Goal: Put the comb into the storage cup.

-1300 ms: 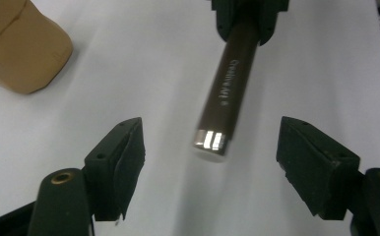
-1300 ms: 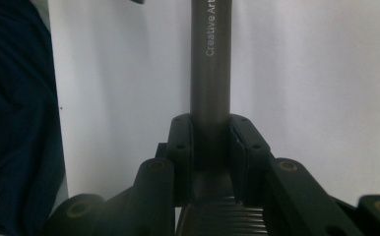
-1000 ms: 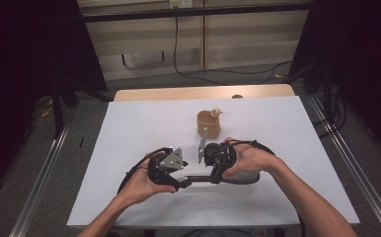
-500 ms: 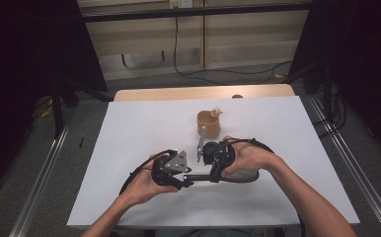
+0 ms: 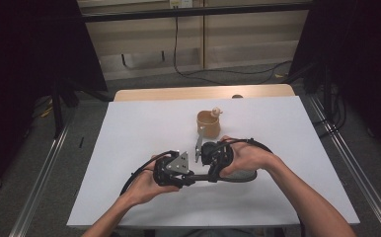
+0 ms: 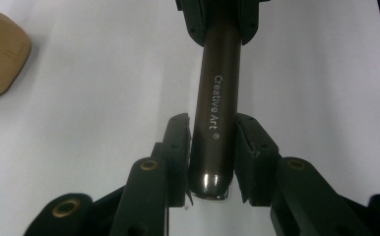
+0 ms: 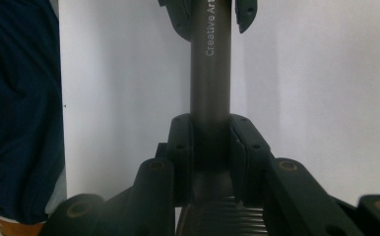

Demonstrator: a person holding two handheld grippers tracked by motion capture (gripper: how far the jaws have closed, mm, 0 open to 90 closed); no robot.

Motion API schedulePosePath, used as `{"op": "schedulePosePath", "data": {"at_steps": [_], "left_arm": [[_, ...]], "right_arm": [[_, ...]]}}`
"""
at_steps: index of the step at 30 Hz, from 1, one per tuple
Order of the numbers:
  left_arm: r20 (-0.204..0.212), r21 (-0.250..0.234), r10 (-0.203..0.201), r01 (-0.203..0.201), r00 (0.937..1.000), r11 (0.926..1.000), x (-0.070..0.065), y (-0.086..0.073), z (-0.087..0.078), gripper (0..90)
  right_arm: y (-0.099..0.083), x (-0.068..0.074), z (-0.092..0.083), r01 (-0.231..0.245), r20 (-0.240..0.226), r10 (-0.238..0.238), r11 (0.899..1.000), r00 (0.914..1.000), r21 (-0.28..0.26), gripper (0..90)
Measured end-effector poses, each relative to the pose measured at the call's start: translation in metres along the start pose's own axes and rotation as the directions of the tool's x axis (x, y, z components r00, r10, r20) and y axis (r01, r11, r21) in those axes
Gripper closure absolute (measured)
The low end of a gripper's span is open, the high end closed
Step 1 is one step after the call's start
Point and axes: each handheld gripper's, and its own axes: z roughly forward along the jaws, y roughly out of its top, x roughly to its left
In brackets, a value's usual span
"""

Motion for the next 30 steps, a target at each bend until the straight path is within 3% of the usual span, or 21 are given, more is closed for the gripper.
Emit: {"op": "schedulePosePath", "data": {"at_steps": [7,16,17,30], "left_arm": [[0.004,0.0,-0.001,0.001,1.0,1.0,-0.0002,0.0002,-0.0001,69.0],[0.018,-0.036,0.004,-0.003,0.9998,0.9993,0.001,0.0004,0.0007,68.5],[0.027,-0.017,0.003,-0.002,0.9996,0.9998,0.0,0.0009,0.0015,68.9],[0.044,-0.01,0.007,-0.007,0.999,0.9999,-0.0025,0.0019,0.0045,72.5]], "right_arm": [[-0.0003,0.0007,-0.0001,-0.003,0.0,0.003,1.0,1.0,-0.003,72.6],[0.0004,0.0011,0.0019,0.004,-0.002,-0.004,1.0,1.0,-0.012,72.6],[0.0005,0.0014,0.002,0.006,0.001,-0.006,1.0,1.0,-0.013,72.6],[0.0004,0.004,0.0023,0.03,-0.002,-0.03,1.0,0.9995,0.0,72.4]]}}
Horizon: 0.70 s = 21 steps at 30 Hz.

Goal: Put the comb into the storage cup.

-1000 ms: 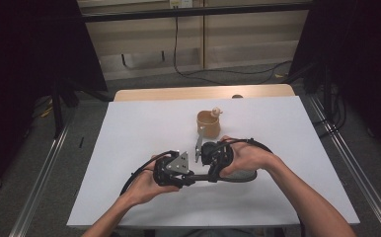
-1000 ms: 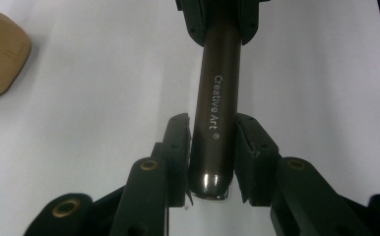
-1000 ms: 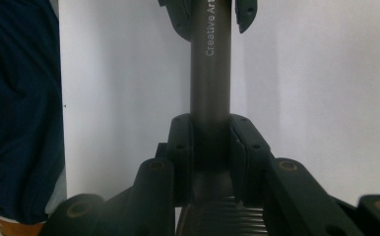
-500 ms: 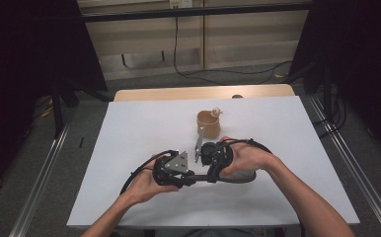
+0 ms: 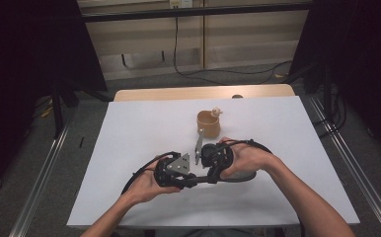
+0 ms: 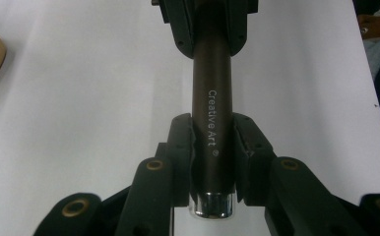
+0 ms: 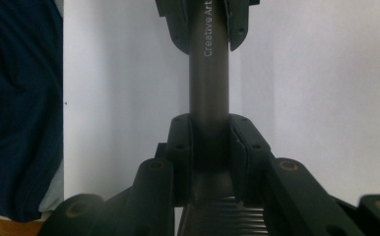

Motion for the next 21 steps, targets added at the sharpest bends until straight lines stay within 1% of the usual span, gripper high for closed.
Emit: {"op": "schedulePosePath", "data": {"at_steps": [2,5,6,8,9,10,11,12,14,15,16,17,18,19,20,21], "left_arm": [[0.016,0.007,-0.001,0.001,0.9999,1.0,-0.0002,0.0006,-0.0004,72.7],[0.014,-0.005,-0.012,0.012,0.9998,0.9999,-0.0011,0.0003,-0.0002,72.7],[0.033,-0.005,-0.027,0.028,0.9991,0.9996,-0.0004,-0.0002,-0.0005,72.7],[0.033,-0.011,-0.033,0.033,0.9989,0.9994,-0.0001,-0.0008,-0.0004,72.7],[0.037,-0.008,-0.033,0.033,0.9988,0.9994,0.0004,-0.0006,-0.0012,72.8],[0.039,-0.007,-0.036,0.036,0.9986,0.9993,0.0004,-0.0006,-0.0014,72.8],[0.035,-0.015,-0.039,0.04,0.9986,0.9991,0.0002,-0.0009,-0.0012,72.8],[0.032,-0.018,-0.045,0.046,0.9985,0.9988,0.0,-0.0011,-0.0011,72.8],[0.016,-0.021,-0.036,0.037,0.9992,0.9991,0.0003,-0.0011,-0.0011,72.9],[0.027,-0.019,-0.037,0.038,0.9989,0.9991,0.0009,-0.0012,-0.0015,72.9],[0.017,-0.023,-0.038,0.038,0.9991,0.999,0.0009,-0.0013,-0.0021,72.9],[0.016,-0.026,-0.036,0.037,0.9992,0.999,0.0016,-0.0015,-0.0019,72.9],[0.008,-0.036,-0.046,0.046,0.9989,0.9983,0.0016,-0.0021,-0.0023,72.9],[0.01,-0.034,-0.048,0.048,0.9988,0.9983,0.0032,-0.0024,-0.0039,72.9],[0.011,-0.045,-0.062,0.062,0.998,0.9971,0.0037,-0.0034,-0.0042,72.9],[-0.002,-0.049,-0.065,0.065,0.9979,0.9967,0.0049,-0.0041,-0.005,72.9]], "right_arm": [[-0.0006,0.0,0.0002,0.01,-0.006,-0.01,1.0,0.9999,0.0,72.3],[-0.0006,-0.0003,0.0004,0.037,-0.01,-0.037,0.999,0.9993,-0.002,72.2],[-0.0003,0.0004,0.0004,0.028,-0.01,-0.028,1.0,0.9996,0.002,72.2],[-0.0002,-0.0004,0.0009,0.041,-0.019,-0.041,0.999,0.999,0.0,72.1],[0.0004,0.0002,0.0002,0.025,-0.019,-0.025,1.0,0.9995,0.007,71.9],[0.0005,-0.0001,0.0006,0.033,-0.022,-0.032,0.999,0.9992,0.005,71.3],[0.0007,-0.0005,0.0007,0.038,-0.024,-0.038,0.999,0.999,0.004,70.8],[0.0012,-0.0005,0.0005,0.038,-0.023,-0.038,0.999,0.999,0.006,69.7],[0.0018,-0.001,0.0004,0.04,-0.023,-0.04,0.999,0.999,0.005,65.7],[0.002,-0.0013,-0.0001,0.033,-0.027,-0.033,0.999,0.9991,0.003,65.1],[0.0018,-0.0016,-0.0004,0.04,-0.03,-0.04,0.999,0.9987,-0.004,63.8],[0.0018,-0.0015,-0.0009,0.042,-0.025,-0.042,0.999,0.9988,-0.008,61.7],[0.0018,-0.001,-0.0025,0.025,-0.023,-0.025,1.0,0.9994,-0.01,59.8],[0.0018,-0.0007,-0.004,0.018,-0.025,-0.019,1.0,0.9995,-0.019,56.0],[0.0017,-0.0011,-0.006,0.019,-0.017,-0.019,0.999,0.9997,-0.031,52.7],[0.0013,-0.0012,-0.0082,0.011,-0.013,-0.012,0.999,0.9998,-0.048,50.2]]}}
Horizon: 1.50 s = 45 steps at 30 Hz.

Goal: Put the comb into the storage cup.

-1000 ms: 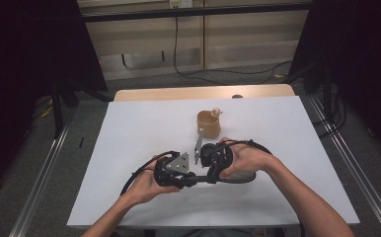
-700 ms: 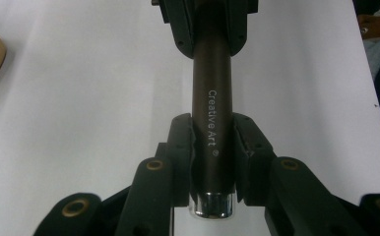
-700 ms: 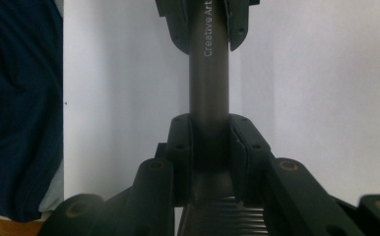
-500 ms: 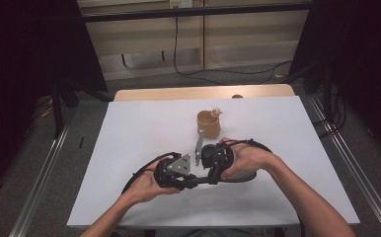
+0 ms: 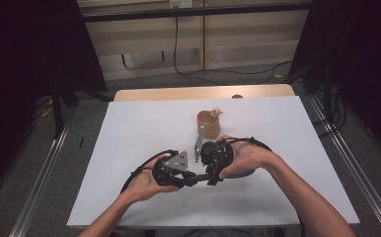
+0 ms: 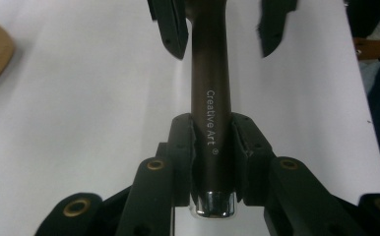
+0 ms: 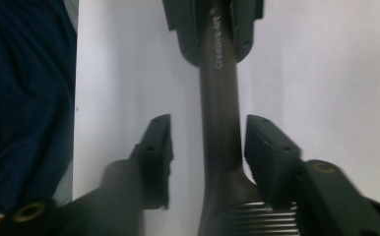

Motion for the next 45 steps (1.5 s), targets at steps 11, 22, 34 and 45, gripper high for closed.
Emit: {"op": "schedulePosePath", "data": {"at_steps": [11,22,34,45], "left_arm": [[-0.025,-0.082,-0.092,0.09,0.9954,0.9925,0.008,-0.01,-0.011,72.9],[-0.063,-0.153,-0.174,0.163,0.9827,0.9747,0.013,-0.017,-0.024,72.9],[-0.121,-0.226,-0.329,0.296,0.9366,0.928,0.022,-0.036,-0.033,72.9],[-0.145,-0.244,-0.376,0.335,0.9153,0.9102,0.022,-0.041,-0.036,72.9]], "right_arm": [[-0.014,-0.002,-0.031,-0.1,0.153,0.132,0.975,0.9793,-0.199,21.0],[-0.027,0.015,-0.062,-0.092,0.312,0.262,0.878,0.9132,-0.47,6.3],[-0.074,0.018,-0.055,-0.204,0.265,0.47,0.732,0.8423,-0.65,4.3],[-0.099,0.02,-0.03,-0.238,0.242,0.577,0.632,0.7803,-0.738,4.9]]}}
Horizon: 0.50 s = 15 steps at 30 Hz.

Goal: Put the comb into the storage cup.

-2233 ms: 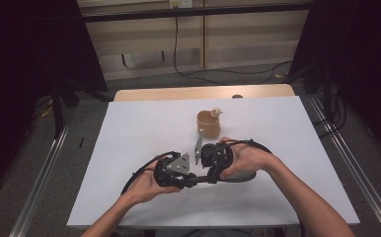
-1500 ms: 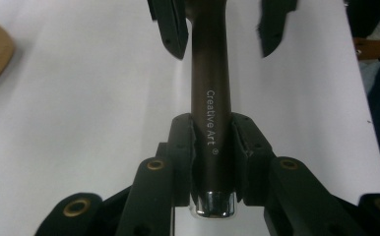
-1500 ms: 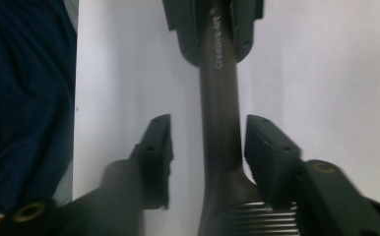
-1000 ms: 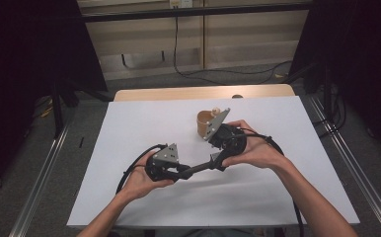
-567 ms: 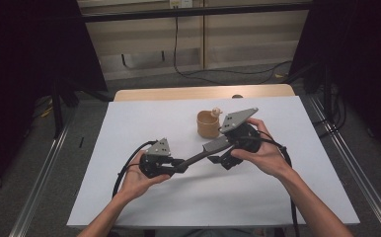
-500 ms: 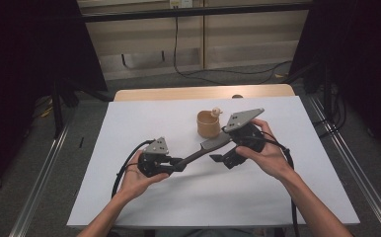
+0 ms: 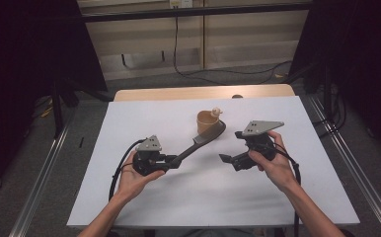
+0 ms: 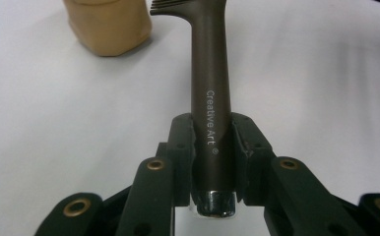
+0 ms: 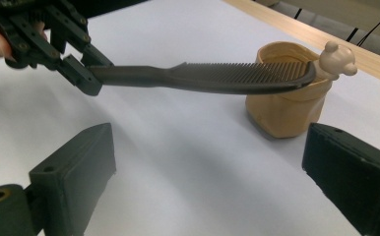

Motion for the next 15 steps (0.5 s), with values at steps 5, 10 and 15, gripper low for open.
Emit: {"op": "schedulePosePath", "data": {"at_steps": [5,10,15], "left_arm": [[0.011,-0.03,-0.01,0.01,0.9999,0.9995,-0.002,-0.002,-0.002,72.9],[0.038,-0.063,-0.004,0.007,0.9993,0.998,-0.005,0.0,-0.006,72.9],[0.048,-0.097,0.002,0.003,0.9989,0.9953,-0.008,0.001,-0.009,72.9]], "right_arm": [[-0.013,0.003,0.006,-0.043,-0.005,0.042,0.998,0.9991,-0.041,5.0],[-0.026,0.006,0.014,-0.088,-0.017,0.087,0.994,0.9961,-0.064,6.4],[-0.028,0.009,0.013,-0.119,0.001,0.12,0.986,0.9928,-0.119,9.3]]}}
